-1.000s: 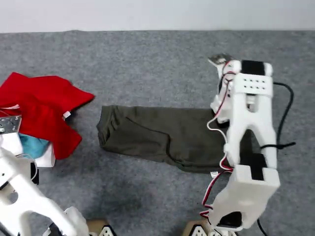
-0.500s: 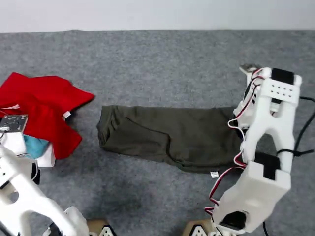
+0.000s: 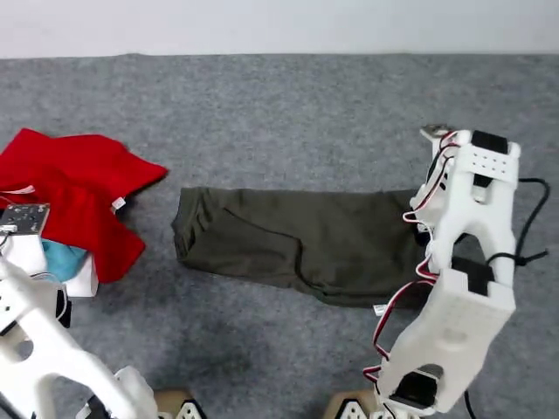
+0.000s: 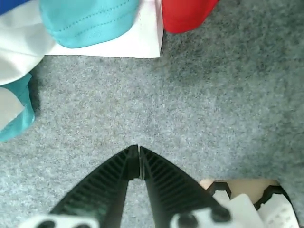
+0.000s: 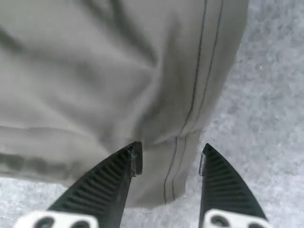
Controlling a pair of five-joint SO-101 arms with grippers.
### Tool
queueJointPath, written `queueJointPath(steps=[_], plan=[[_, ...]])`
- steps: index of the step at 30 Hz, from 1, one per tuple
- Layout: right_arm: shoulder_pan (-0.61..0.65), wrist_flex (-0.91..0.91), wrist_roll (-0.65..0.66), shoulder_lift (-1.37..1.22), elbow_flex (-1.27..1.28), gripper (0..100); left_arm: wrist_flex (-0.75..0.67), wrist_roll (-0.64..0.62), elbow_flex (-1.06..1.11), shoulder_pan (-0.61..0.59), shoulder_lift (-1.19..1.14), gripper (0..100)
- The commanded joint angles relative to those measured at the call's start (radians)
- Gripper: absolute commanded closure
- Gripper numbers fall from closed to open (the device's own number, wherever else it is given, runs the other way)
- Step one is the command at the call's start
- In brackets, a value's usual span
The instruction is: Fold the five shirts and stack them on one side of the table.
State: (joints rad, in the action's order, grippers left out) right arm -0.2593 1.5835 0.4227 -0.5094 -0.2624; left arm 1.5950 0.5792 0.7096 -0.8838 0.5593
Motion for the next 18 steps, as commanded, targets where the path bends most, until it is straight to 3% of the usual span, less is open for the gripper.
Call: queueJointPath(steps=[1, 10, 16, 18], plan=[[-0.004, -0.025, -0.012, -0.038, -0.012, 79.2, -0.006, 0.008, -0.016, 0.005, 0.023, 100], [0.058, -0.033, -0.012, -0.140, -0.009, 80.1, -0.006, 0.008, -0.016, 0.005, 0.021, 100], [0.064, -0.033, -0.012, -0.153, -0.011, 98.2, -0.006, 0.008, -0.016, 0.005, 0.021, 100], [0.059, -0.030, -0.008, -0.150, -0.012, 98.3, -0.008, 0.008, -0.016, 0.005, 0.021, 100]])
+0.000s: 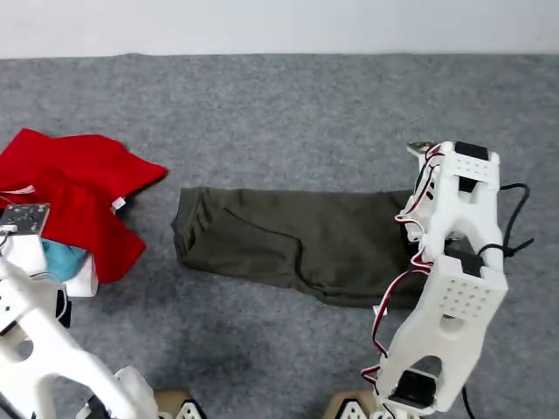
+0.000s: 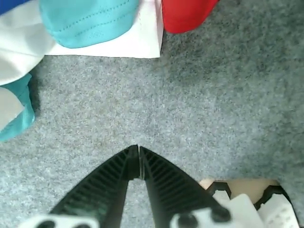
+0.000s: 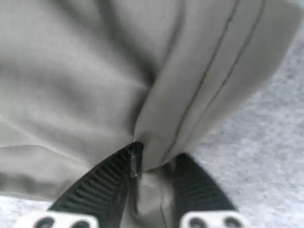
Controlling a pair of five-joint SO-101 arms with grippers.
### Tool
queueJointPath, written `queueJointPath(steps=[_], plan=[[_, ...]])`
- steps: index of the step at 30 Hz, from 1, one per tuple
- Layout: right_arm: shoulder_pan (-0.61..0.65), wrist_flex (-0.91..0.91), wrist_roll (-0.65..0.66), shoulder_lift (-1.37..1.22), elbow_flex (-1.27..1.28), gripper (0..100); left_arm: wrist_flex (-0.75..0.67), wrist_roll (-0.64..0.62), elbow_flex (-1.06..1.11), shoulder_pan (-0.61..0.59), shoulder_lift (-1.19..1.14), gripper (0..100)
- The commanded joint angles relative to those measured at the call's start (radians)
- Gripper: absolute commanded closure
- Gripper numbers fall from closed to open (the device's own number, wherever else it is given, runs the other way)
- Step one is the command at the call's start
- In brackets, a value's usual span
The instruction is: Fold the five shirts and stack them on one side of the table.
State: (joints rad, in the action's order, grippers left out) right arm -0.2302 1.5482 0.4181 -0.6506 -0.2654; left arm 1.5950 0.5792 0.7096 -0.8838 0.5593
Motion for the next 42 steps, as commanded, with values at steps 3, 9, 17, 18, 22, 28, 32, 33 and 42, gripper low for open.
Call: queueJointPath(steps=[3, 9, 17, 18, 22, 28, 32, 33, 42], plan=[[0.022, 0.015, 0.000, -0.007, -0.009, 98.9, -0.011, 0.008, -0.016, 0.005, 0.021, 100], [-0.007, 0.036, 0.057, 0.096, -0.009, 98.8, -0.008, 0.008, -0.016, 0.006, 0.021, 100], [-0.119, 0.031, 0.186, 0.229, -0.018, 98.8, 0.021, 0.005, -0.015, 0.071, 0.028, 100], [-0.137, 0.031, 0.199, 0.228, -0.028, 98.8, 0.025, 0.003, -0.015, 0.077, 0.028, 100], [-0.222, 0.016, 0.256, 0.208, -0.071, 98.8, 0.023, 0.003, -0.015, 0.089, 0.028, 100], [-0.332, 0.018, 0.316, 0.140, -0.189, 98.8, 0.025, 0.003, -0.013, 0.089, 0.028, 100], [-0.340, 0.051, 0.325, 0.110, -0.222, 98.8, 0.025, 0.002, -0.013, 0.089, 0.028, 100], [-0.326, 0.065, 0.325, 0.114, -0.222, 98.8, 0.025, 0.002, -0.013, 0.089, 0.028, 100], [-0.136, 0.216, 0.316, 0.217, -0.222, 98.8, 0.025, -0.003, -0.001, 0.091, 0.028, 100]])
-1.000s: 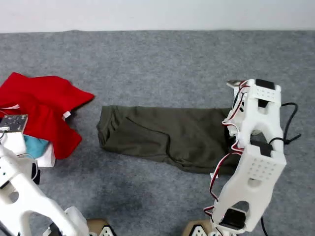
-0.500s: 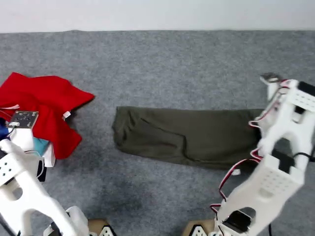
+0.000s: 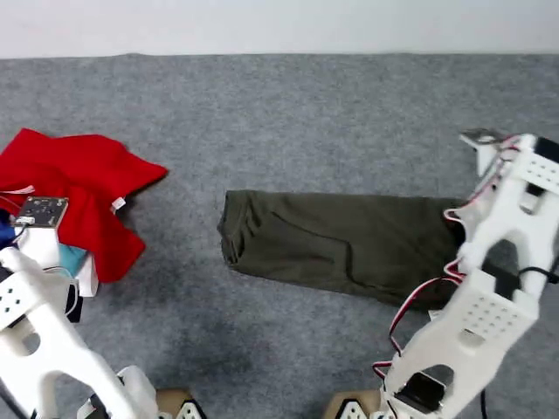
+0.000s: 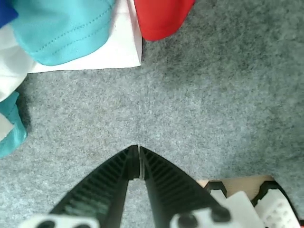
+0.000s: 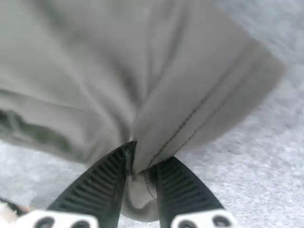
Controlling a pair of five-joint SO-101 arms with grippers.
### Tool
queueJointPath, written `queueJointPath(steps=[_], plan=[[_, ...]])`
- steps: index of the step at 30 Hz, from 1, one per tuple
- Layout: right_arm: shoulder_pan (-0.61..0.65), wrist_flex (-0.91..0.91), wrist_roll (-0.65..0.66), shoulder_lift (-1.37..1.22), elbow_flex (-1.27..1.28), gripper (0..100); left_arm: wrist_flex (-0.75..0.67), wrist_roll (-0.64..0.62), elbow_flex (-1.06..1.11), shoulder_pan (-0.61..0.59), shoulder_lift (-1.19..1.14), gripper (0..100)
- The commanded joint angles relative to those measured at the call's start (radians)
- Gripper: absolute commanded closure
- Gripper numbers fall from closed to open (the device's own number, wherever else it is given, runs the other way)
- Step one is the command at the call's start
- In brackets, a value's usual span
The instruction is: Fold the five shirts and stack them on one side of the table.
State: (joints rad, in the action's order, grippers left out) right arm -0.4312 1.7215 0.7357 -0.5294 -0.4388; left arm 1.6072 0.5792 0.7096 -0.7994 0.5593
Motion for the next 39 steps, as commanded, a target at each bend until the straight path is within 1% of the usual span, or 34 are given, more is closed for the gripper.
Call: queueJointPath(steps=[1, 6, 13, 19, 23, 29, 39], plan=[[0.087, 0.056, -0.003, 0.110, -0.049, 98.8, 0.012, -0.014, 0.007, 0.006, 0.028, 100], [0.194, 0.070, -0.064, 0.199, -0.048, 98.8, 0.003, -0.046, 0.036, 0.006, 0.028, 100], [0.375, 0.071, -0.141, 0.314, -0.048, 98.8, 0.003, -0.048, 0.036, 0.006, 0.028, 100], [0.552, 0.068, -0.199, 0.332, -0.048, 98.8, 0.005, -0.048, 0.036, 0.006, 0.028, 100], [0.664, 0.059, -0.204, 0.332, -0.048, 98.8, 0.005, -0.048, 0.036, 0.006, 0.028, 100], [0.777, -0.008, -0.204, 0.271, -0.046, 98.8, 0.003, -0.083, 0.036, 0.008, 0.028, 100], [0.931, -0.145, -0.198, 0.094, -0.048, 98.8, 0.003, -0.083, 0.035, 0.006, 0.028, 100]])
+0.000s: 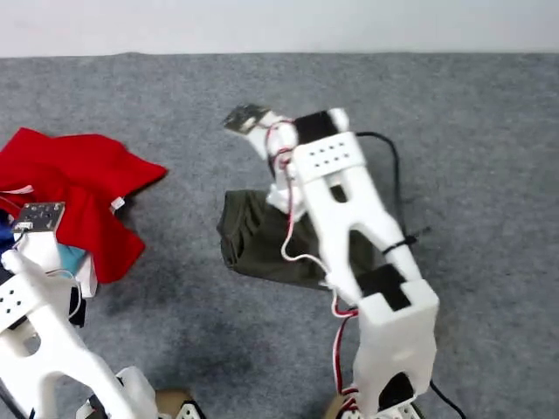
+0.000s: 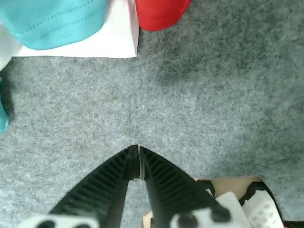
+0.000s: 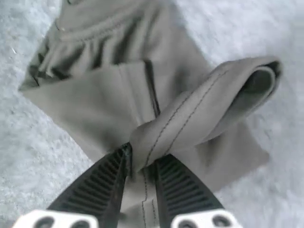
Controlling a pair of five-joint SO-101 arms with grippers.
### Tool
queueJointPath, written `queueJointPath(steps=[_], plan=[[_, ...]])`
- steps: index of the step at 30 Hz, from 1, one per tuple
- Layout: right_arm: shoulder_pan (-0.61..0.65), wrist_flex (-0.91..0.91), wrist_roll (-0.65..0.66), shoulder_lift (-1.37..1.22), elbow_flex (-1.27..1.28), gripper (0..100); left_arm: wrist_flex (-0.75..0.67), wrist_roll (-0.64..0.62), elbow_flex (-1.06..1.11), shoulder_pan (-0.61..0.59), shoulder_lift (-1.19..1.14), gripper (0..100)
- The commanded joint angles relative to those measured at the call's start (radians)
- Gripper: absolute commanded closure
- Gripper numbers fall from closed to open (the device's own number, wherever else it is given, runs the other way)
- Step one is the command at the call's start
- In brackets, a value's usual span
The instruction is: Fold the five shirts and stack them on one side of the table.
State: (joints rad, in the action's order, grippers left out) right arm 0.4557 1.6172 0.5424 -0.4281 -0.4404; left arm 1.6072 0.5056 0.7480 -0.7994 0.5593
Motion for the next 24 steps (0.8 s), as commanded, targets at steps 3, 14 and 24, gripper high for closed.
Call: queueJointPath(steps=[3, 14, 24], plan=[[0.074, -0.077, -0.005, -0.047, -0.046, 98.7, 0.003, -0.009, -0.004, 0.006, 0.028, 100], [0.090, -0.137, -0.008, -0.082, -0.078, 84.2, 0.003, -0.009, -0.002, 0.006, 0.028, 100], [0.065, -0.019, -0.003, -0.082, -0.261, 84.6, 0.006, -0.009, -0.001, 0.006, 0.028, 100]])
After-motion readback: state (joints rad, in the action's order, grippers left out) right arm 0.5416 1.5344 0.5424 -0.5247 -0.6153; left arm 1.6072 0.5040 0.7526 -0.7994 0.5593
